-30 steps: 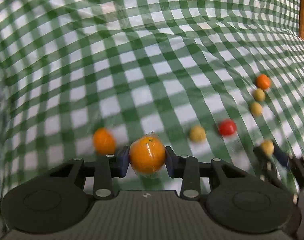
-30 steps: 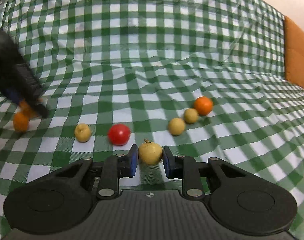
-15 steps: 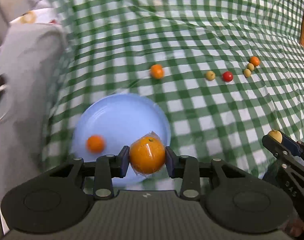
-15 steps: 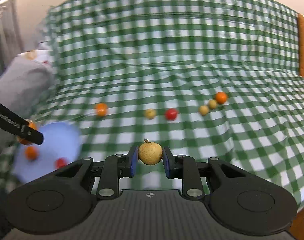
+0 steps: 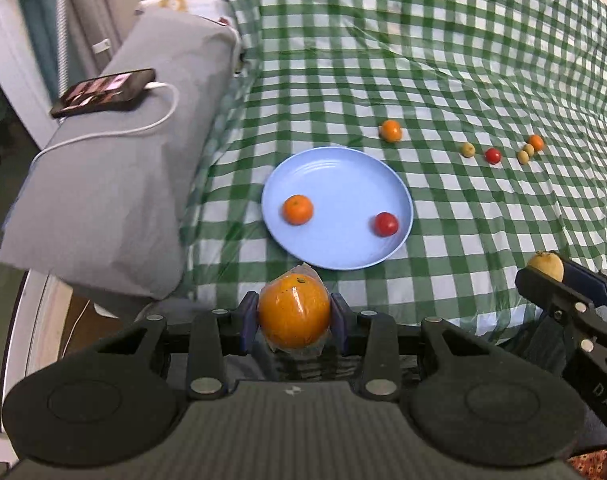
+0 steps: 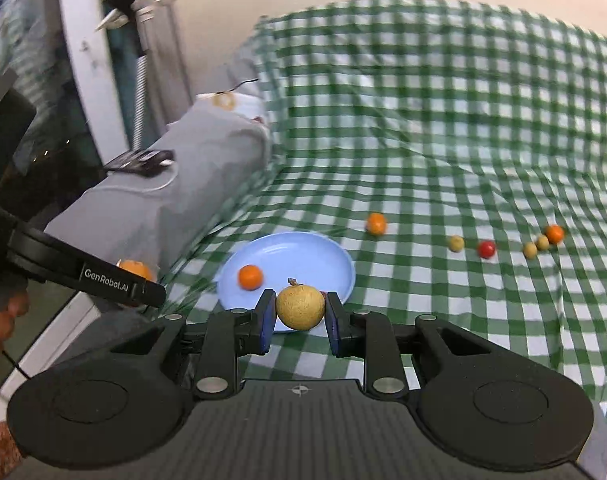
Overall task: Organize fruits
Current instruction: 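Carry both fruits to the blue plate and open both tools over it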
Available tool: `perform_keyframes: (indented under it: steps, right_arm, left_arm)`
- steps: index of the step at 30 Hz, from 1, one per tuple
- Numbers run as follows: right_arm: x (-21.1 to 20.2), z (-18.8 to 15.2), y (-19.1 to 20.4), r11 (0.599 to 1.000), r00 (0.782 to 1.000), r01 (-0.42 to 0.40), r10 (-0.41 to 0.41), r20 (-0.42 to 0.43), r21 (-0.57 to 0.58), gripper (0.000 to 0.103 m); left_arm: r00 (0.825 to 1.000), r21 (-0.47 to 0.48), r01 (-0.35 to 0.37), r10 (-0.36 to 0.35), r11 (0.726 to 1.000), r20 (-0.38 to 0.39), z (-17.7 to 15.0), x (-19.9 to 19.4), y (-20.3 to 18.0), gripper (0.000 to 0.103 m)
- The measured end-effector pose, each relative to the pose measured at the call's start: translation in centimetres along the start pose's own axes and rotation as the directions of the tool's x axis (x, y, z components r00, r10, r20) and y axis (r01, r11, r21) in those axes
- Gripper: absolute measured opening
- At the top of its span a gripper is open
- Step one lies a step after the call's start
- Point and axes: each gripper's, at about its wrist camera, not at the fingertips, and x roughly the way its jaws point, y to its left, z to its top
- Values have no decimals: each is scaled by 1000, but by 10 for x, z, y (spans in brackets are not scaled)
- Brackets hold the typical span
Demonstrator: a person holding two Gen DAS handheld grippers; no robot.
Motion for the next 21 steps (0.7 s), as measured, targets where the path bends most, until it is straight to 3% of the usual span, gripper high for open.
perform_keyframes:
  steps: [7, 21]
  right_arm:
    - [-11, 0, 16, 999, 1000, 8, -7, 13, -49, 27]
    - [-13, -2, 18, 998, 1000, 16, -16, 11, -60, 27]
  left_arm:
    - [1000, -35, 1, 0, 999, 23, -15, -12, 13, 41]
    - [1000, -30, 14, -13, 999, 22, -14, -10, 10, 41]
